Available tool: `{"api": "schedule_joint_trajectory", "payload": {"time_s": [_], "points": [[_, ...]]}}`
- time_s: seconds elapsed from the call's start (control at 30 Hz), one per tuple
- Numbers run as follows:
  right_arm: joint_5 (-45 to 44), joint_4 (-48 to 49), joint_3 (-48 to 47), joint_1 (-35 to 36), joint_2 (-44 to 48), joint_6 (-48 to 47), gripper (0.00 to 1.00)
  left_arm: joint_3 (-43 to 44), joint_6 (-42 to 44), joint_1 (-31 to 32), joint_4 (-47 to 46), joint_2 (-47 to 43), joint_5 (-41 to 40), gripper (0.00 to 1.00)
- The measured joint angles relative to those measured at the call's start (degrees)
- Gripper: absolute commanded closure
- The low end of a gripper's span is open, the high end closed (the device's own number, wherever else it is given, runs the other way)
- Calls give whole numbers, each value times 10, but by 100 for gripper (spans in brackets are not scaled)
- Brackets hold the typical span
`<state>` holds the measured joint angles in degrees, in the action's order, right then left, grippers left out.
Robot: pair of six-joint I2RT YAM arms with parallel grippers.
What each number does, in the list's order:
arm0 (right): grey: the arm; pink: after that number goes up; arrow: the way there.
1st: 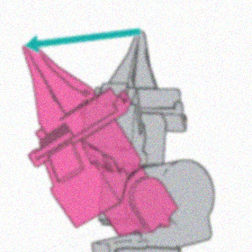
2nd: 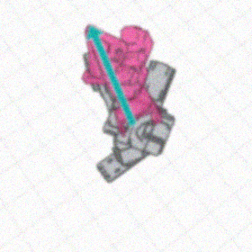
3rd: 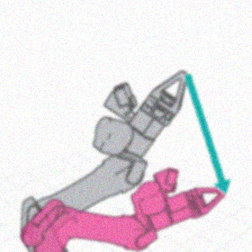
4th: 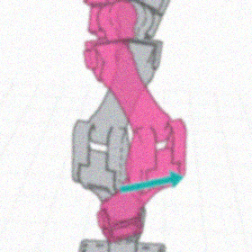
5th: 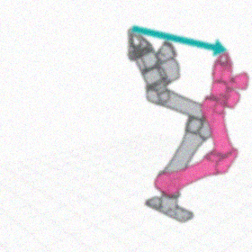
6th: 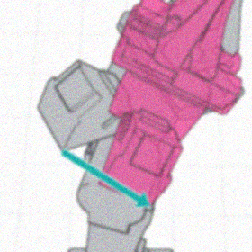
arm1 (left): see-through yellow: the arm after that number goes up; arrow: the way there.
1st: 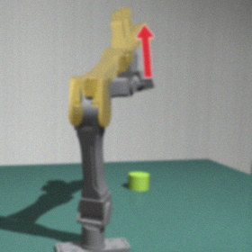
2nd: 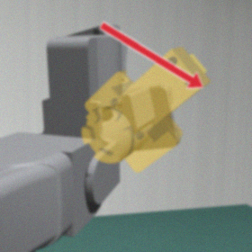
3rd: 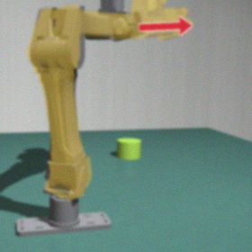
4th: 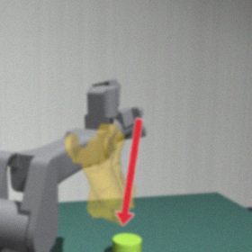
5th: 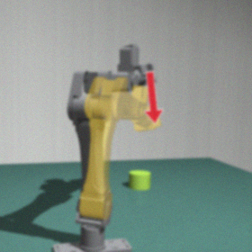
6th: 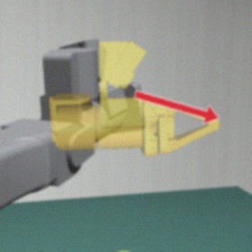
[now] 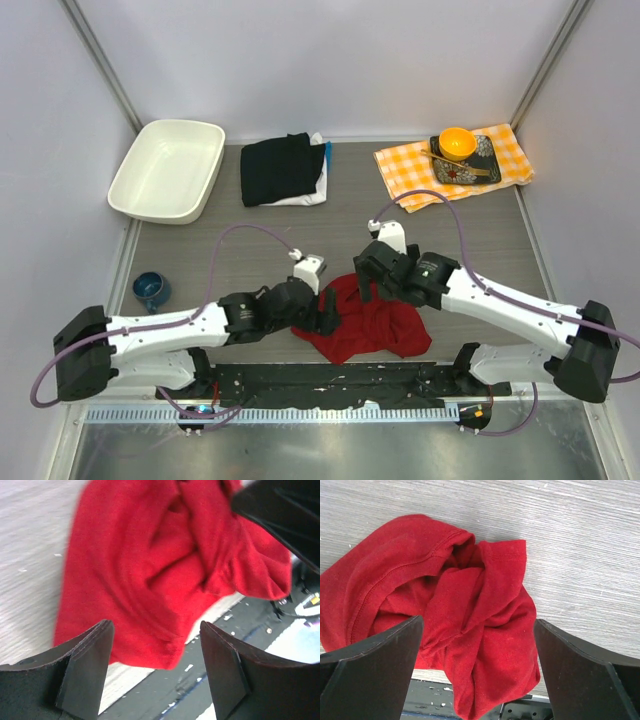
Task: Fold and stack the t-shirts
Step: Flatten the tshirt out
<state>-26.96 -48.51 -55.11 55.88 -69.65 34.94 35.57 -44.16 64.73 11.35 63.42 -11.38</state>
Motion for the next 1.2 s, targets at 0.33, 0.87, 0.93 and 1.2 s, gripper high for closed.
{"api": "schedule_joint_trajectory", "payload": {"time_s": [0.33,0.87,0.93,1.2], "points": [[-21,-16,30,0,56,39,2,48,-6,65,-50,111,1,31],[-8,1,69,0,55,58,5,48,-18,65,-52,209,-47,100],[-4,10,78,0,48,59,16,48,-19,65,-52,209,-54,100],[1,78,99,0,-13,59,70,46,-19,65,-23,163,-82,100]]}}
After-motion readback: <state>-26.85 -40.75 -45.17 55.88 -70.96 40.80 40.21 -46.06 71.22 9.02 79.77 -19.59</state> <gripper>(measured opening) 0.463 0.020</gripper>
